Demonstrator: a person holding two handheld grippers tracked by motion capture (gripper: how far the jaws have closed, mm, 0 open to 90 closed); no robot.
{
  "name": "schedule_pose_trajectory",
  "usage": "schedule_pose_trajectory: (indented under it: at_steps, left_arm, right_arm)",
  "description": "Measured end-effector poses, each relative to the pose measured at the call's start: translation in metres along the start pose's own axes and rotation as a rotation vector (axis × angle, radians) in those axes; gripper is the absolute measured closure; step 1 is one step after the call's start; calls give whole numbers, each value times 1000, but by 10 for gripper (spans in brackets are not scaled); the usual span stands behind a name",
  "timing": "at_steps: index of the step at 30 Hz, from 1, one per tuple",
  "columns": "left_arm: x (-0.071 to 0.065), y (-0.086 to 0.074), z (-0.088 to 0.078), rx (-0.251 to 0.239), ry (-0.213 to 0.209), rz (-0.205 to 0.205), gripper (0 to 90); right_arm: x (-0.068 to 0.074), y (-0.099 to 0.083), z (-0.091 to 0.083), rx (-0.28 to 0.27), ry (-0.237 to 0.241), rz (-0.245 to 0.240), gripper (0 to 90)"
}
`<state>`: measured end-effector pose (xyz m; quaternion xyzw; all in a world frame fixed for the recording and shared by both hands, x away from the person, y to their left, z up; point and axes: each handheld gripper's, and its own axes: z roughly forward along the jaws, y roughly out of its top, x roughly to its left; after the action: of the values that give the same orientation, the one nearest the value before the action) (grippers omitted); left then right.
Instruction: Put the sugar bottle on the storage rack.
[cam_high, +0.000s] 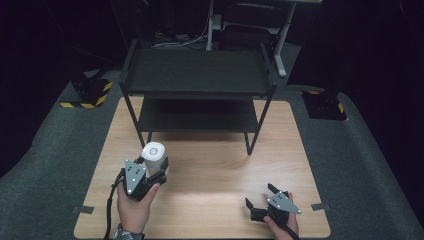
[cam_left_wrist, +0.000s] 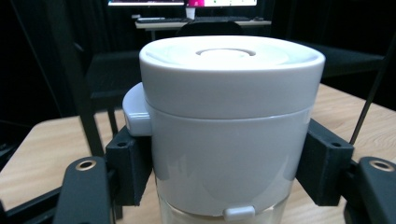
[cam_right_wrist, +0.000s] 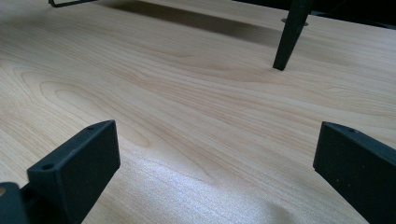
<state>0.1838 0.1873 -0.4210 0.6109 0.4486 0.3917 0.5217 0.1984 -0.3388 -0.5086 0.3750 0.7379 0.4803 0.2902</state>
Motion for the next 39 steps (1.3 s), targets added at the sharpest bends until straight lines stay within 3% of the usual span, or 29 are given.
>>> schedule_pose_trajectory:
  at_steps: [10,20,32,39]
  left_arm:
    - [-9,30,16,-28,-25,13,305]
    - [-18,60,46,-49,-38,29,305]
    - [-22,79,79,-47,-15,33,305]
    - [-21,85,100,-41,0,6,305]
  right_arm:
    - [-1,0,0,-1,4,-1,1]
    - [-1,-1,0,-5,6,-1,1]
    - [-2,-2,-1,-11,10,0,1]
    - [-2,-3,-1,-14,14,3,1]
